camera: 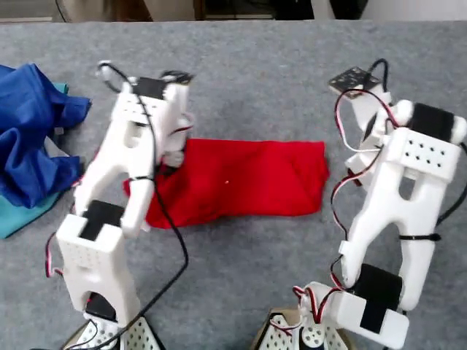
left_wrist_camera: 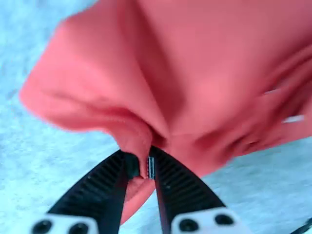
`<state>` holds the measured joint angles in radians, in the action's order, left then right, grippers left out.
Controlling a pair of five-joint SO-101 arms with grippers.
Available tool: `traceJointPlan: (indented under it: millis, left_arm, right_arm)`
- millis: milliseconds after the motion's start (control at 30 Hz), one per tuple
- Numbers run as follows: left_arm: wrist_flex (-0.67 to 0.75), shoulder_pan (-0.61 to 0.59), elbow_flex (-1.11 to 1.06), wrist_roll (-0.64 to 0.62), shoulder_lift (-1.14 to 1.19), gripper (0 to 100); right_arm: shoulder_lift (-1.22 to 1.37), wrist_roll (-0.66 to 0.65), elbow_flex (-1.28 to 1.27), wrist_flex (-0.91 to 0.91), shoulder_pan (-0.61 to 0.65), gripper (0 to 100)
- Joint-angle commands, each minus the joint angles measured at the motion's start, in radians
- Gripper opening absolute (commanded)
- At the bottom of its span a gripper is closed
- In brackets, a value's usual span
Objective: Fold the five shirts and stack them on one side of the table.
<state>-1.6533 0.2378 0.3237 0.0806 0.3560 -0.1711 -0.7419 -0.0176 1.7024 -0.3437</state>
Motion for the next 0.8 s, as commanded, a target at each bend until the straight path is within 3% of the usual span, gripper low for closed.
traceJointPlan:
  millis: [0, 300, 567, 767]
  left_arm:
    - [0.058, 0.1, 0.107, -0.126, -0.045, 2]
    - [0.212, 0.293, 0.292, -0.364, 0.074, 2]
    - [0.235, 0.45, 0.519, -0.423, 0.245, 2]
    - [0.229, 0.508, 0.706, -0.459, 0.387, 2]
  right_arm:
    - [-0.085, -0.009, 0.001, -0.012, -0.061, 0.2]
    - [-0.245, 0.049, -0.119, -0.043, -0.079, 0.2]
    - [-0.326, 0.175, -0.229, -0.141, -0.196, 0.2]
    - [-0.332, 0.176, -0.228, -0.143, -0.234, 0.2]
